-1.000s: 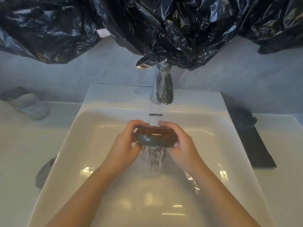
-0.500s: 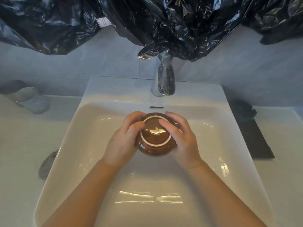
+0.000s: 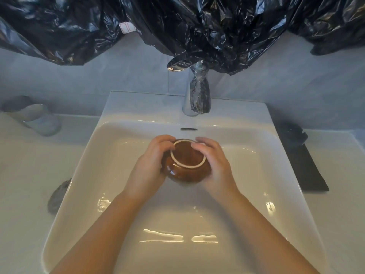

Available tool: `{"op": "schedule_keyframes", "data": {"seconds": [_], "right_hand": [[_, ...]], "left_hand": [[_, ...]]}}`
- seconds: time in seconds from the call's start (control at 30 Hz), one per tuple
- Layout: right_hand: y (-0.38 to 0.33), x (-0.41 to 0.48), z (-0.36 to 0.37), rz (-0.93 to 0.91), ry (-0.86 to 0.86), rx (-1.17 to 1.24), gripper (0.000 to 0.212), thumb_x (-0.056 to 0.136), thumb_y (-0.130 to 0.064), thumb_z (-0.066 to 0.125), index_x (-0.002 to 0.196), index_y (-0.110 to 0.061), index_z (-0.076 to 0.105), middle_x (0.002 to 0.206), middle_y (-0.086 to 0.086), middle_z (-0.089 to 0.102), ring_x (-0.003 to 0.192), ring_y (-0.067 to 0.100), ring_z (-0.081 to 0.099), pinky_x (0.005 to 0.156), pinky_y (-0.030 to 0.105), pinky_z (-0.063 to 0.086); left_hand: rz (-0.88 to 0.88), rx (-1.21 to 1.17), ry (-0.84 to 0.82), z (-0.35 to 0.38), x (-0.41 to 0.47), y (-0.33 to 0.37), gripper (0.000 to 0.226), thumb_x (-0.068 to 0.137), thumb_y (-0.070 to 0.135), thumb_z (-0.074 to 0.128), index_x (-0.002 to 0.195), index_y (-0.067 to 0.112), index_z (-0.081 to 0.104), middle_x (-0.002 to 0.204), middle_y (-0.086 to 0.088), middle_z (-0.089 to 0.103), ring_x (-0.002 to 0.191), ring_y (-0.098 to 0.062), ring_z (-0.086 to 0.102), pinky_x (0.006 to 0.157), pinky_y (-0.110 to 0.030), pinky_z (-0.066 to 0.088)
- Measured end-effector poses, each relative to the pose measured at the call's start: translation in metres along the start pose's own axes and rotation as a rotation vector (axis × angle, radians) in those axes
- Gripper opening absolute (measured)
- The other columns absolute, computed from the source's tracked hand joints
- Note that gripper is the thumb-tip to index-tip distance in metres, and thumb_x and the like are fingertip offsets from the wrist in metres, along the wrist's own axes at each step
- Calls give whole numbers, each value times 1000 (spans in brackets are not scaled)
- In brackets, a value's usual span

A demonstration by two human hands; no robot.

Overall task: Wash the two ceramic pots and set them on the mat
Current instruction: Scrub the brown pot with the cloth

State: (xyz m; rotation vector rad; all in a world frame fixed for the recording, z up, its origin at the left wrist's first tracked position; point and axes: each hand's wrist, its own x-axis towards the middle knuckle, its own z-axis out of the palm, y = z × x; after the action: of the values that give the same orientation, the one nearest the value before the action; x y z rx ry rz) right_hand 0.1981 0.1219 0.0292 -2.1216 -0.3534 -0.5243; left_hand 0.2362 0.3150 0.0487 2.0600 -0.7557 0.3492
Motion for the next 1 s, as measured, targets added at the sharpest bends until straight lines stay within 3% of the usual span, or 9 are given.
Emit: {"op": "schedule_keyframes", "data": {"seconds": [0.13, 0.2, 0.27, 0.37, 0.5, 0.57, 0.77, 0.9, 1.0], "right_hand": [[-15, -1, 1, 528, -147, 307, 35, 74, -20, 69, 106, -31, 62, 105, -3, 71, 97, 9, 67, 81, 18, 49], [-19, 3, 0, 709, -152, 588, 40, 74, -17, 63, 113, -26, 63, 107, 5, 72, 99, 16, 69, 77, 25, 55], [-21, 7, -1, 809, -157, 887, 46, 78, -12, 63, 124, -19, 60, 118, 13, 69, 106, 28, 69, 80, 43, 59], [-20, 7, 0, 868, -182, 1082, 50, 89, -20, 58, 138, -14, 50, 131, 18, 62, 115, 38, 64, 85, 55, 55], [-24, 12, 0, 966, -182, 1178, 55, 91, -36, 56, 140, -12, 48, 134, 21, 60, 116, 39, 63, 78, 49, 57], [-32, 17, -1, 1009, -165, 1221, 56, 90, -37, 57, 140, -11, 48, 132, 20, 62, 113, 38, 64, 77, 48, 58], [-58, 28, 8, 1063, -145, 1282, 47, 96, -35, 48, 138, -12, 49, 129, 20, 64, 114, 37, 63, 83, 49, 57], [-68, 27, 21, 1082, -165, 1276, 52, 88, -35, 55, 135, -13, 51, 125, 19, 65, 117, 39, 61, 82, 48, 58], [-70, 24, 27, 1081, -172, 1277, 48, 87, -35, 56, 130, -13, 55, 122, 18, 67, 114, 39, 63, 78, 47, 59]], "left_hand": [[-411, -197, -117, 3, -1, -2, 39, 87, 6, 59, 112, 35, 53, 100, 10, 68, 84, -8, 66, 78, -30, 54], [-520, -307, -112, 4, -1, 0, 27, 94, 9, 56, 113, 28, 57, 89, 8, 70, 68, -3, 65, 65, -20, 51], [-569, -331, -61, 5, 4, 3, 22, 95, 11, 55, 110, 26, 61, 88, 6, 69, 58, -2, 61, 58, -15, 48], [-600, -232, -63, 5, 7, 4, 16, 96, 19, 54, 103, 30, 65, 95, 0, 62, 50, -5, 57, 58, -18, 48], [-608, -140, -117, -19, 12, 8, 25, 99, 30, 46, 98, 21, 69, 88, 3, 63, 59, -8, 59, 61, -21, 44], [-634, -52, -26, -46, 12, 4, 19, 97, 29, 49, 101, 24, 67, 93, 7, 65, 72, -8, 61, 66, -16, 44], [-769, 255, 182, -135, -38, -32, 15, 89, 12, 61, 91, 26, 65, 88, 2, 64, 81, -21, 59, 79, -35, 46], [-895, 333, 43, -162, -76, -64, 24, 84, 2, 64, 91, 25, 67, 103, -13, 68, 91, -32, 61, 85, -45, 48], [-994, 265, -189, -159, -82, -61, 27, 75, 21, 72, 102, 17, 71, 95, -2, 67, 85, -20, 60, 70, -29, 43]]}}
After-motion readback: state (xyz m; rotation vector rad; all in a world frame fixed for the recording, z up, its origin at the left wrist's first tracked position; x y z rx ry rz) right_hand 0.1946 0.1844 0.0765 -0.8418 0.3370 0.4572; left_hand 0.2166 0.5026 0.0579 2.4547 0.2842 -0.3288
